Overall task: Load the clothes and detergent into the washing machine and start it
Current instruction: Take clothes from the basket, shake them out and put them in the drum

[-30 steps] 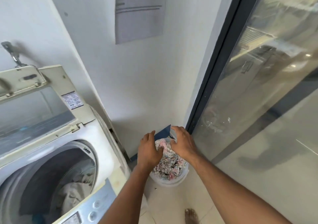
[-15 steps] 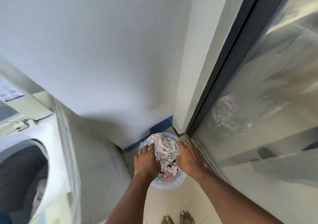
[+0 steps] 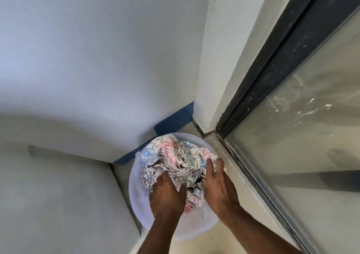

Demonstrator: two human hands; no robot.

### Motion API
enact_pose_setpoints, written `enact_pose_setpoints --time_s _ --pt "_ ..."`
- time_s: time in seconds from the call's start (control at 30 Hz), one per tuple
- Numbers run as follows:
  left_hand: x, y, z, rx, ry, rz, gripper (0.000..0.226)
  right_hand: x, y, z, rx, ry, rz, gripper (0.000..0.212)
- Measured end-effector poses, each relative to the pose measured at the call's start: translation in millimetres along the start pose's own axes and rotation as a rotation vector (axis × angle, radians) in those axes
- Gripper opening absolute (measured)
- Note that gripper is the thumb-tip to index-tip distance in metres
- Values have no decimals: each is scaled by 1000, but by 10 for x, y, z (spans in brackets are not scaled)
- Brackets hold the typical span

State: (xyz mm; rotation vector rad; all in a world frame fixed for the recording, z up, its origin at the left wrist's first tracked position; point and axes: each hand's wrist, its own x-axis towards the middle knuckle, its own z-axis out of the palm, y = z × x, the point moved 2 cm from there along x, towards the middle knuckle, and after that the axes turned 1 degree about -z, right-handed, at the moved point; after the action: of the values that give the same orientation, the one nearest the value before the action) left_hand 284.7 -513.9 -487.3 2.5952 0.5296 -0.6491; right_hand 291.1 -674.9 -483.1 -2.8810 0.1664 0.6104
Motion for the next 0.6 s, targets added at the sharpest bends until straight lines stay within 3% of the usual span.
enact_pose_setpoints --time_s 0.07,0.13,0.3,0.5,0.6 --pt "150 37 189 -48 28 -51 80 110 74 201 -15 46 21 99" --pt "250 122 284 -89 61 -79 78 204 158 308 -5 99 27 92" --pt "264 208 286 -260 148 -112 20 250 242 197 128 202 -28 40" --pt "-156 191 -249 -333 177 -266 17 -167 166 -283 355 323 -88 17" --pt "-457 233 -746 -381 208 -322 17 -365 147 -689 362 330 -104 20"
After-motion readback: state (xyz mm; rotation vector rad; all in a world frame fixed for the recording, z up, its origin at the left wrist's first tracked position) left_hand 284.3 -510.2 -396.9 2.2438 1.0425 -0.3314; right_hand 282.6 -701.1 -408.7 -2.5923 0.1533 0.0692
